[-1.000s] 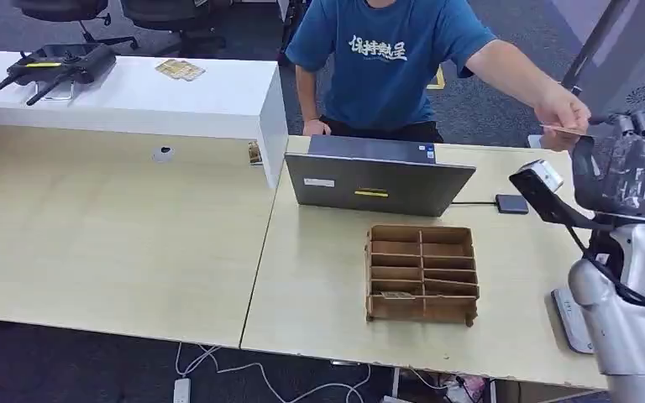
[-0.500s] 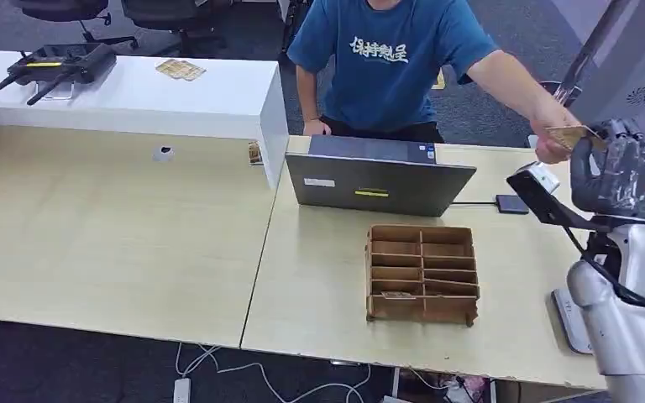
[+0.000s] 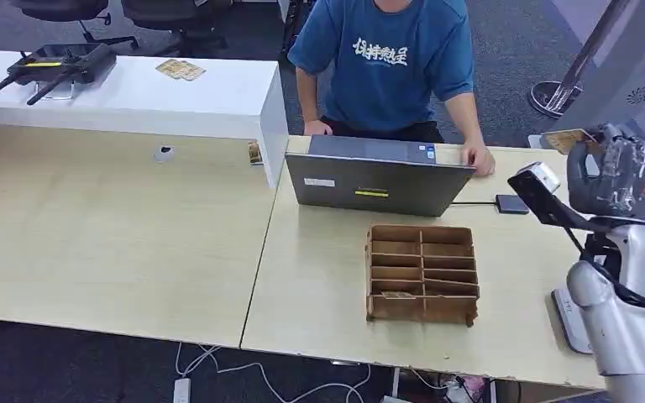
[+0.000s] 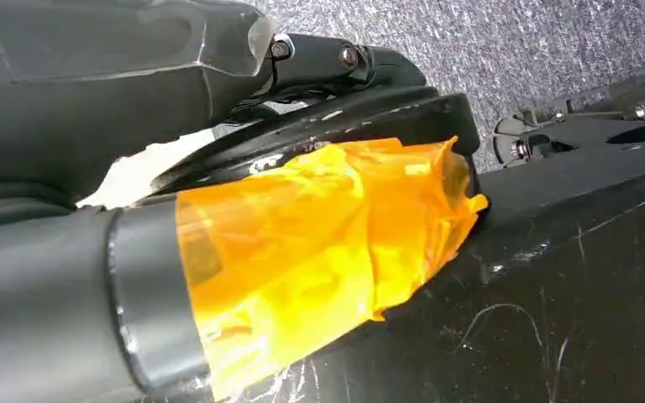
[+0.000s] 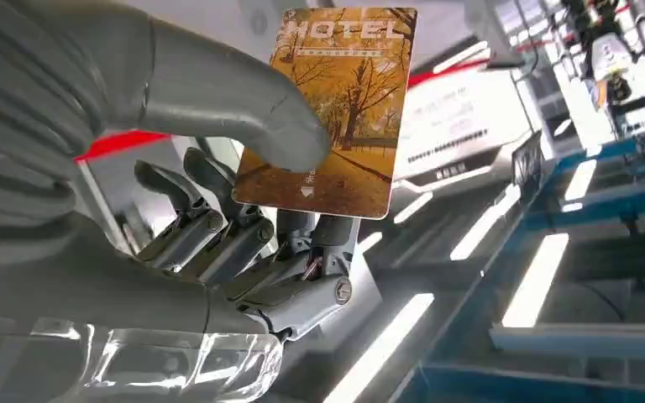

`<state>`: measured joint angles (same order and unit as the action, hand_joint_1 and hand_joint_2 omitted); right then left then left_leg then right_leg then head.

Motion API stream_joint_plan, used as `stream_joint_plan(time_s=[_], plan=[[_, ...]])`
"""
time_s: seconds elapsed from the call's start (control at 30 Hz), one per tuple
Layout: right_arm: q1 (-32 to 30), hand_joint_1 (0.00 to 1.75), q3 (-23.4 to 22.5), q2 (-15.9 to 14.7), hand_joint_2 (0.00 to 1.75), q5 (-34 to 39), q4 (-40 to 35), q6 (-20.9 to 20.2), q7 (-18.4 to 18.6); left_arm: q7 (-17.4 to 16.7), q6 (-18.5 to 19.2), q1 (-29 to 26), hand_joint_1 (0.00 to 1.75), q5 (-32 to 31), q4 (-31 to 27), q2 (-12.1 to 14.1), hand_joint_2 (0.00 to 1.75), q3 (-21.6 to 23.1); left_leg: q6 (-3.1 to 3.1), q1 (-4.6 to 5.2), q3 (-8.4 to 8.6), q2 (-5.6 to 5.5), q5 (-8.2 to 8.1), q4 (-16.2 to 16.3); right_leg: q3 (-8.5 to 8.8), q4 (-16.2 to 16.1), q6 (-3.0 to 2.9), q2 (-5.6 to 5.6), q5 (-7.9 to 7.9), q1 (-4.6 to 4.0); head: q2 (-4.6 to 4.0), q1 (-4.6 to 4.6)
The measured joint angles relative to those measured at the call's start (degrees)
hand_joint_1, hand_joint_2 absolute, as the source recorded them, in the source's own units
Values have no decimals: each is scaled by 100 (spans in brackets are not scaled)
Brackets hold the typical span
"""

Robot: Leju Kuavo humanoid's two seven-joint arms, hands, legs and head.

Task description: Pass the card to the sensor for recognition and then transmit it.

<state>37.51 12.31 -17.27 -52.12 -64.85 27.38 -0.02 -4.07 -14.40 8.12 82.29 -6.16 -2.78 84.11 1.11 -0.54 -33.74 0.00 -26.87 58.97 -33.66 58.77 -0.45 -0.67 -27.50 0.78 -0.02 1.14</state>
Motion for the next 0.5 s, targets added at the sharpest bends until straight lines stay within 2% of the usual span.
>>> stream_joint_plan(time_s=[0.17, 0.27, 0.4, 0.5], plan=[[3, 175, -99, 28, 175, 929, 81, -262, -192, 9, -7, 0, 0, 61, 0, 0, 0, 0, 0, 0, -2, -2, 0, 0, 0, 0, 0, -2, 0, 0, 0, 2], [5, 175, -168, 48, 175, 1237, 116, -376, -260, 11, -11, 0, 0, 74, 0, 0, 0, 0, 0, 0, -1, -1, 0, 0, 0, 0, 0, -1, 0, 0, 0, 0], [12, 175, -376, 125, 175, 2432, 164, -974, -474, 39, -33, -1, 0, 157, 0, -2, 0, 0, 0, 0, -2, -2, 0, 0, 0, 0, 0, -2, 0, 0, 0, 2], [13, 175, -518, 153, 175, 2935, 214, -1191, -590, 46, -44, -1, 0, 188, 0, -2, 0, 0, 0, 0, -2, -3, 0, 0, 0, 0, 0, -3, 0, 0, 0, 0]])
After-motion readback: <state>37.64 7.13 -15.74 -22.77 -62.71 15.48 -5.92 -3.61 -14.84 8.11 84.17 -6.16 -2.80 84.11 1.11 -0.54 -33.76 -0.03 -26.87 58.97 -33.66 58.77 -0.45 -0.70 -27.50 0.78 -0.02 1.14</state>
